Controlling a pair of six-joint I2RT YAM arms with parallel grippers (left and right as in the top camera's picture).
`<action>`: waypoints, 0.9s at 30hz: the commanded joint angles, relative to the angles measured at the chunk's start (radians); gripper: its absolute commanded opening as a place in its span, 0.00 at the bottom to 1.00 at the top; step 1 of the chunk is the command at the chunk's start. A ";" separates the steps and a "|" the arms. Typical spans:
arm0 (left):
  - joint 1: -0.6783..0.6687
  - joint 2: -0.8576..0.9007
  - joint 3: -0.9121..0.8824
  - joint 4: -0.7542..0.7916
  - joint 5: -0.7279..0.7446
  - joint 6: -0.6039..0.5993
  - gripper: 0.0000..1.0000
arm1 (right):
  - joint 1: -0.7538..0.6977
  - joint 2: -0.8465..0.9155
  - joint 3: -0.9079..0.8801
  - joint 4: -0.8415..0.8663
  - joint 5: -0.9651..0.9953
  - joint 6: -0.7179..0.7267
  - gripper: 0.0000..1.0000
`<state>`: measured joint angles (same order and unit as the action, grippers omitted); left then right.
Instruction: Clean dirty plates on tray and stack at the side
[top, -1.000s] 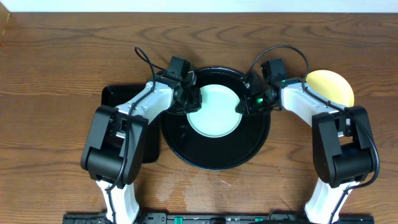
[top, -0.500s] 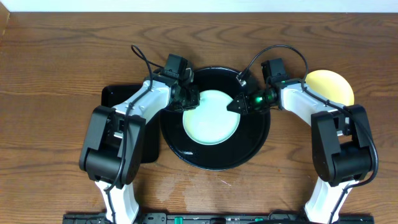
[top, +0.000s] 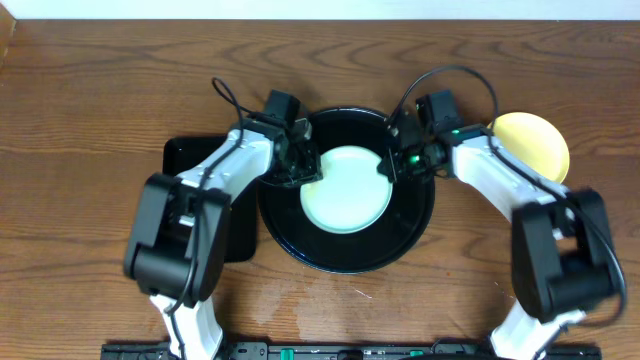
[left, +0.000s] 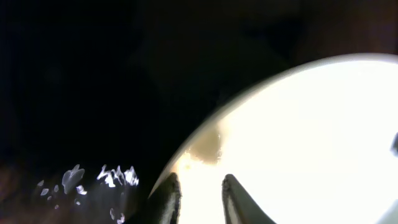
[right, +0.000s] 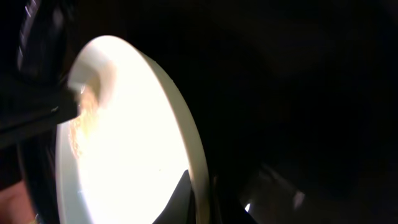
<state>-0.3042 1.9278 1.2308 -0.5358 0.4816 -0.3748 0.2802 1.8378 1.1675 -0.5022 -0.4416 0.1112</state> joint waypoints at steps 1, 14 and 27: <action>0.047 -0.169 0.002 -0.019 0.004 0.036 0.32 | 0.012 -0.124 0.007 -0.001 0.130 -0.005 0.01; 0.069 -0.306 -0.026 -0.123 -0.100 0.094 0.37 | 0.057 -0.267 0.008 0.008 0.440 -0.065 0.01; 0.070 -0.306 -0.032 -0.145 -0.188 0.102 0.42 | 0.375 -0.315 0.008 0.023 1.118 -0.191 0.01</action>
<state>-0.2337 1.6161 1.2121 -0.6769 0.3218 -0.2867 0.5793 1.5505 1.1679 -0.4942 0.4156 -0.0242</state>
